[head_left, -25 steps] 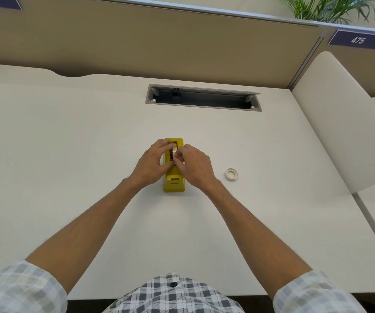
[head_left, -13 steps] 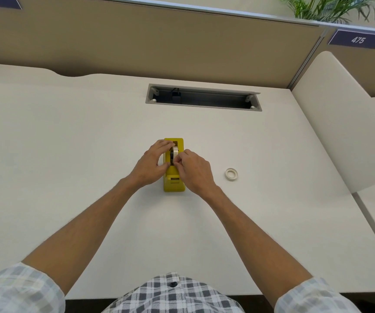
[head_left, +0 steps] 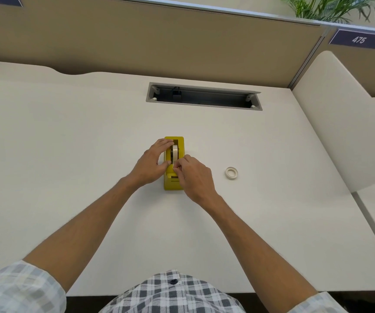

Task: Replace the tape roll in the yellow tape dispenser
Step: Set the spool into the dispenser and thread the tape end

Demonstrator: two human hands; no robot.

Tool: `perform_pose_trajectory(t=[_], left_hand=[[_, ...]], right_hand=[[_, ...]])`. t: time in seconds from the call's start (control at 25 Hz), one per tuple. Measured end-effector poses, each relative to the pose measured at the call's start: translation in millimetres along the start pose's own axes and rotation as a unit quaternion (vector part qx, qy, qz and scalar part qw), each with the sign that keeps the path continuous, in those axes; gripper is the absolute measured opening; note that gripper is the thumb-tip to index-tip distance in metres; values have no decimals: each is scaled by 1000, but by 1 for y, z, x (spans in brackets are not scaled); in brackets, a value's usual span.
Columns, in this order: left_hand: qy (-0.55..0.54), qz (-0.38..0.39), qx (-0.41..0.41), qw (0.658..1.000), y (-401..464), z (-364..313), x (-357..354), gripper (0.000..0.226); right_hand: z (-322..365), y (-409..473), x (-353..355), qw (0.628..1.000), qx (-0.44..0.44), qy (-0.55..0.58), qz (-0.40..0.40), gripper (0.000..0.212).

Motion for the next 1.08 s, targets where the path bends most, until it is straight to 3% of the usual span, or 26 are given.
perform_pose_trajectory(t=[0.32,0.64,1.08], left_hand=[[10,-49,-3,999,-7,3,-4,54],[-1,-137,-11,991,-18,-5,-6,10],[21,-143,10,989,-21,-5,-8,8]], right_hand=[[2,-14,3,1000,1,-4,-16,16],[12,-25,3,1000,13,-24,-16,9],[16,-34,6,999,18,-29,-32,5]])
Point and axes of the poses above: each hand's wrist, its own y-axis towards the middle knuckle, its own x-axis out of the back of the hand, z = x × y, the point moved 4 cm from there along y, towards the middle knuckle, and after that the axes turned 2 degrees about x, right-handed, at the moved point
